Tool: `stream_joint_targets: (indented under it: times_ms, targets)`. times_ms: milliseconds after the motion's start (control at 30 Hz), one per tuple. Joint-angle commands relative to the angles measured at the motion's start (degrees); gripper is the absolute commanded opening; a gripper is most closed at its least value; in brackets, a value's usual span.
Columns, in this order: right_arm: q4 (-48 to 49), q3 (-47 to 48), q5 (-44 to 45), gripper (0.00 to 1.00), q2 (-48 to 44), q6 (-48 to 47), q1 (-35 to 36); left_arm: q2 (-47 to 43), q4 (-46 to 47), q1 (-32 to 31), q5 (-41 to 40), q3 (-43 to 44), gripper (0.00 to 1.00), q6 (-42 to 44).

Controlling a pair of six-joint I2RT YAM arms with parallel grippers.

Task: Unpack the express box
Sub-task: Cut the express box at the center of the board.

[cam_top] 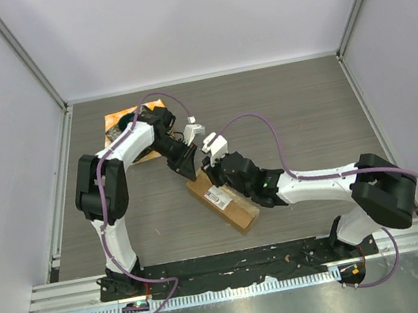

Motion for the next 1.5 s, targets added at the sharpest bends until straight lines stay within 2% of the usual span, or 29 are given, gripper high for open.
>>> stream_joint_targets:
  times_ms: [0,500,933,1367,1467]
  targets:
    - [1.38,-0.35,0.85,0.01,1.11,-0.57,-0.10,2.98,-1.55,-0.70,-3.01,-1.01,0.08,2.56]
    - [-0.64,-4.91,-0.82,0.01,2.88,3.81,-1.06,3.07,-2.61,-0.70,-3.01,-0.22,0.06,2.47]
    - [-11.45,-9.49,-0.21,0.01,-3.36,7.51,0.08,3.68,-2.17,-0.70,-3.10,0.31,0.06,1.16]
    - [-17.42,-6.77,6.90,0.01,0.85,7.60,5.61,3.42,-1.90,-0.70,-2.84,0.92,0.07,-1.04]
    - [-17.95,-6.50,7.61,0.01,1.82,7.69,6.05,3.51,-2.96,-0.70,-2.84,2.15,0.10,-1.39]
